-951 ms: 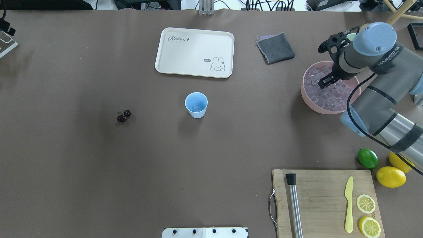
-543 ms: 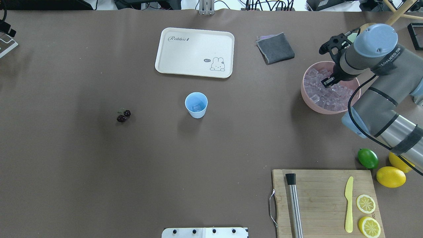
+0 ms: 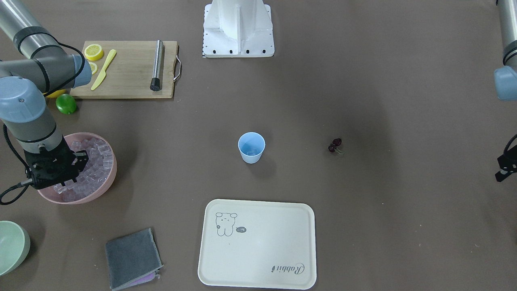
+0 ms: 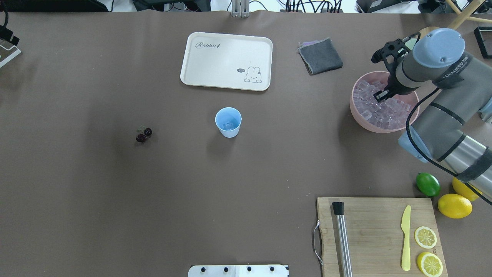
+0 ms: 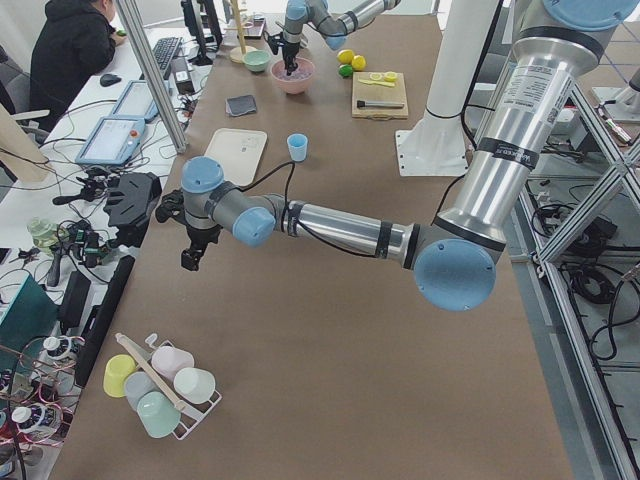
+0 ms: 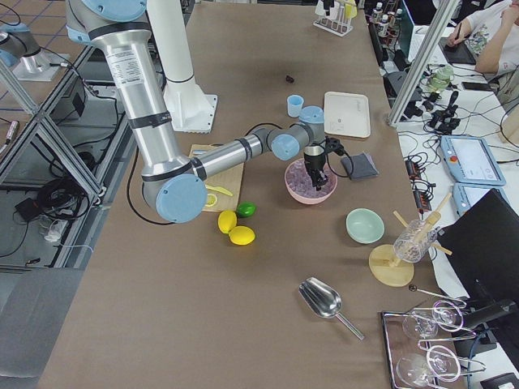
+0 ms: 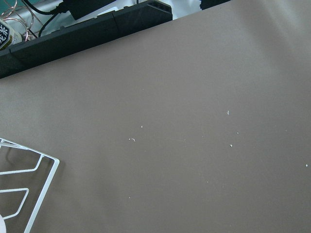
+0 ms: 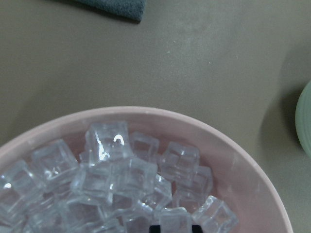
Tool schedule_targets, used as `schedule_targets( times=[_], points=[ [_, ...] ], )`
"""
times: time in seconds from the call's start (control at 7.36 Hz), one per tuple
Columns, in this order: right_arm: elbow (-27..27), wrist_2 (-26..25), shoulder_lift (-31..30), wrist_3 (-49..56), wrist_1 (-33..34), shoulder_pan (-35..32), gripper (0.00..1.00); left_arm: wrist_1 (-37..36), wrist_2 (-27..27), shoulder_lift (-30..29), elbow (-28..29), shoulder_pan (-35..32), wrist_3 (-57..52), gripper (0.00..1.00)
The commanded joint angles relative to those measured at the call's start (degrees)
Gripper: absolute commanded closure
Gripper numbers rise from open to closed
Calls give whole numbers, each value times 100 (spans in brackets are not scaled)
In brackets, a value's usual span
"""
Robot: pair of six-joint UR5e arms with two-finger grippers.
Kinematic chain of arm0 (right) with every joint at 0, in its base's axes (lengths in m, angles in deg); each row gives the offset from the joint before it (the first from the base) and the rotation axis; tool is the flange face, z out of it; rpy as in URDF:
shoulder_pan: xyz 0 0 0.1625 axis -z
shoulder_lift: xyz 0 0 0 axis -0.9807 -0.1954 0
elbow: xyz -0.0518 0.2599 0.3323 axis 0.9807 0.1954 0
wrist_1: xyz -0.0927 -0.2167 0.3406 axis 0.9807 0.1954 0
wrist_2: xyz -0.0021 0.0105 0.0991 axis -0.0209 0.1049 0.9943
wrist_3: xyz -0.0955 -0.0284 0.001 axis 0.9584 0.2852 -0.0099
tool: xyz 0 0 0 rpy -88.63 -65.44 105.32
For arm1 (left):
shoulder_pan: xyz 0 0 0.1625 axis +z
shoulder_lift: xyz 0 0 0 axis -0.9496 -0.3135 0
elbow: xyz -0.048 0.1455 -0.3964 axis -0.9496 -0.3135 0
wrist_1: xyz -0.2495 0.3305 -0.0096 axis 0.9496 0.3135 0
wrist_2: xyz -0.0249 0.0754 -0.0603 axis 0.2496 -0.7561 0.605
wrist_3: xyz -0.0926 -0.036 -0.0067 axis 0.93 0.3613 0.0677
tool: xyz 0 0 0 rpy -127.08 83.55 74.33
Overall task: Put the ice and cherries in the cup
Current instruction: 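Return the right gripper to the pink bowl and grasp another ice cube, then carry the second ice cube with the right gripper over the cup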
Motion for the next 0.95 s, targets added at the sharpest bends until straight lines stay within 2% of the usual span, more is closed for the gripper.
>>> schedule_targets(
  times=[0.0, 0.14, 0.27, 0.41, 0.68, 0.81],
  points=[
    [-671, 599, 389, -26, 1114, -217, 100, 5, 0, 1, 5, 5, 4, 2],
    [-752, 629, 950, -296, 1775, -183, 100, 5, 9, 27, -39, 5, 4, 2],
    [-596, 621, 1634, -1290, 1973, 121, 100, 5, 9, 27, -57, 5, 4, 2],
    [-264, 594, 2267, -1814, 1992, 412, 100, -4, 9, 18, -48, 5, -5, 2],
    [972, 140, 3813, -3323, 1861, 1123, 100, -4, 0, 9, -30, 5, -5, 2],
    [1405, -115, 4160, -3983, 1251, 1431, 100, 5, 9, 9, -39, 5, -5, 2]
  ],
)
